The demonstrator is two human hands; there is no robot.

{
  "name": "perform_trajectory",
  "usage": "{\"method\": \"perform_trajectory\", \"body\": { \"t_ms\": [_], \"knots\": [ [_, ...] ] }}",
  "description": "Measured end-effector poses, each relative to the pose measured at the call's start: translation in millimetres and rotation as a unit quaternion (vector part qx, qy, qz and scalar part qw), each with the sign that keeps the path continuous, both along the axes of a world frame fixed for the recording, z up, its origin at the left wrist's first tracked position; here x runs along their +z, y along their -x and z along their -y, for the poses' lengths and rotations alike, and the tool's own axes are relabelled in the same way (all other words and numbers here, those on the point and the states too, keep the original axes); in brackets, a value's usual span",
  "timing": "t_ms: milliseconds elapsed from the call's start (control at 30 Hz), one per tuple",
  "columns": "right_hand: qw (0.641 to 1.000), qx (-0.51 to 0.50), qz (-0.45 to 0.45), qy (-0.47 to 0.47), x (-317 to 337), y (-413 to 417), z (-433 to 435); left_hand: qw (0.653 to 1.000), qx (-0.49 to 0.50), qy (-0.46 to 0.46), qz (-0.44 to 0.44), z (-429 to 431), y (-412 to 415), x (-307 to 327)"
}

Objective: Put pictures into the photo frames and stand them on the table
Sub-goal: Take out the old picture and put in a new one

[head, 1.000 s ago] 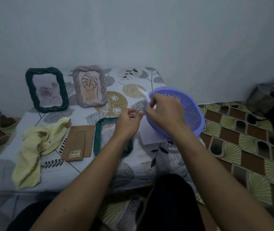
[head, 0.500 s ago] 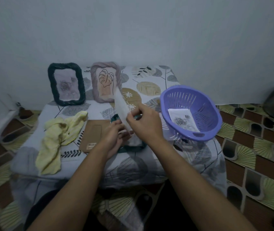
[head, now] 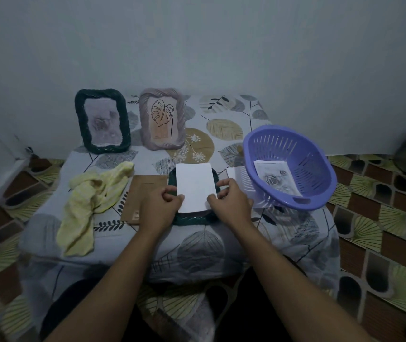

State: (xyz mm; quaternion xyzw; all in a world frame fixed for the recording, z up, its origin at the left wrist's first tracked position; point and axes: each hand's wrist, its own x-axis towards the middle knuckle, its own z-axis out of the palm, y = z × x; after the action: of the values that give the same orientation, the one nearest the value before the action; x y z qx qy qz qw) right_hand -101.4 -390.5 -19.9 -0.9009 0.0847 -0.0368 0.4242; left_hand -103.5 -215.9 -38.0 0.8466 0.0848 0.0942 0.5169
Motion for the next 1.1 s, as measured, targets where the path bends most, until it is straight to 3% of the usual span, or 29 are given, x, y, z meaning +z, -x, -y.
{"method": "perform_trajectory", "body": {
  "t_ms": [167,400,1100],
  "knots": [
    [0.995,0.024,-0.017,0.096,-8.5,0.2,5.4,0.993,0.018,-0.116,0.033,0.4,0.4,-16.4],
    [0.989,0.039,-0.002,0.145,-17.3,-5.1,5.3,0.974,0.044,-0.219,0.043,-1.8,-2.3,-18.3],
    [0.986,0.054,-0.007,0.158,-25.7,-10.2,3.9,0.968,-0.019,-0.251,0.018,-3.3,-27.3,-15.8]
  ]
}}
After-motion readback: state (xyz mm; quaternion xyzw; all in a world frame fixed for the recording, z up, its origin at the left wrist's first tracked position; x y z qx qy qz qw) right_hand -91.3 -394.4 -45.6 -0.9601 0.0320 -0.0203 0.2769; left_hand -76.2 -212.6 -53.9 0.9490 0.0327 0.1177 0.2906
